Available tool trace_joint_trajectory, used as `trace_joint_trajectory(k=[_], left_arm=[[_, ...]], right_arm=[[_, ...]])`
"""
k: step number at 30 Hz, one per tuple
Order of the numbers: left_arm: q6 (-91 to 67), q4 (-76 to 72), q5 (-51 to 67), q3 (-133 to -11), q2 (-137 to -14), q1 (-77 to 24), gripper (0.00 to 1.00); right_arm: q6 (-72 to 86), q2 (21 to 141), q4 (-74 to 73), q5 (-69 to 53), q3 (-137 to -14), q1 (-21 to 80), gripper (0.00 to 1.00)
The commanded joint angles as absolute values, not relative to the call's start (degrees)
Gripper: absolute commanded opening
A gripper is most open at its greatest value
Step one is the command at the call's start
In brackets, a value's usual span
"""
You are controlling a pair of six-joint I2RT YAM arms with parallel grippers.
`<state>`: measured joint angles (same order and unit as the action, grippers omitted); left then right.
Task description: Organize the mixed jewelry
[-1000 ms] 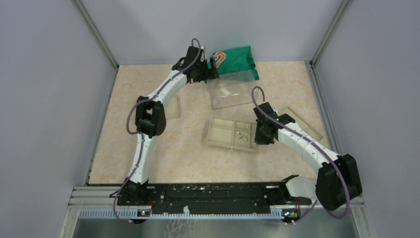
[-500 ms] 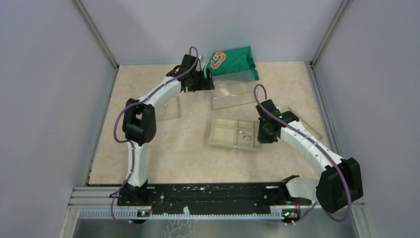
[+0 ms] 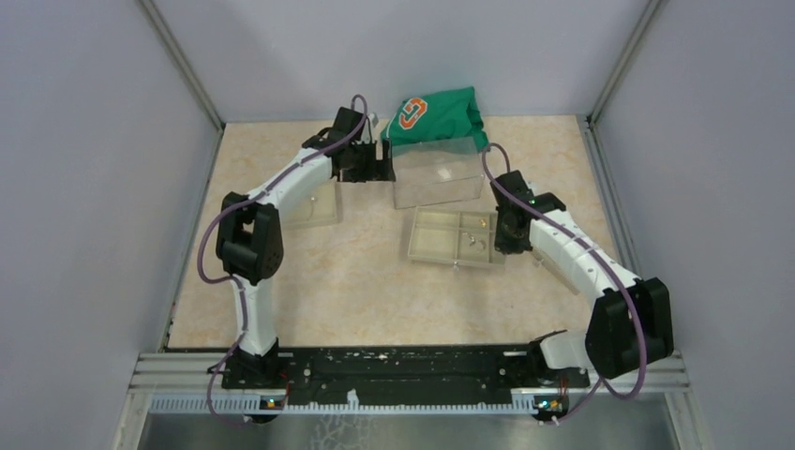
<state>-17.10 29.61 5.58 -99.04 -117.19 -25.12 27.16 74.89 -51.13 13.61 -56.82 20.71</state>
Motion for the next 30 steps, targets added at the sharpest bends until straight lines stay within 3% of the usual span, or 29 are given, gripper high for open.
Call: trace_joint_trajectory(k=[1,30], left_arm=[[-17.25,35.18,7.57,-99.10,-114.42,-23.84,0.92],[-18.46,37.51,10.52,-97.92,-109.35,-22.27,0.94]], right_arm=[[23.58,76.90,-45.56,14.63,-61.54,17.35,0.00],[16.77,91.11,-34.90,2.62,-70.55,16.63,0.00]])
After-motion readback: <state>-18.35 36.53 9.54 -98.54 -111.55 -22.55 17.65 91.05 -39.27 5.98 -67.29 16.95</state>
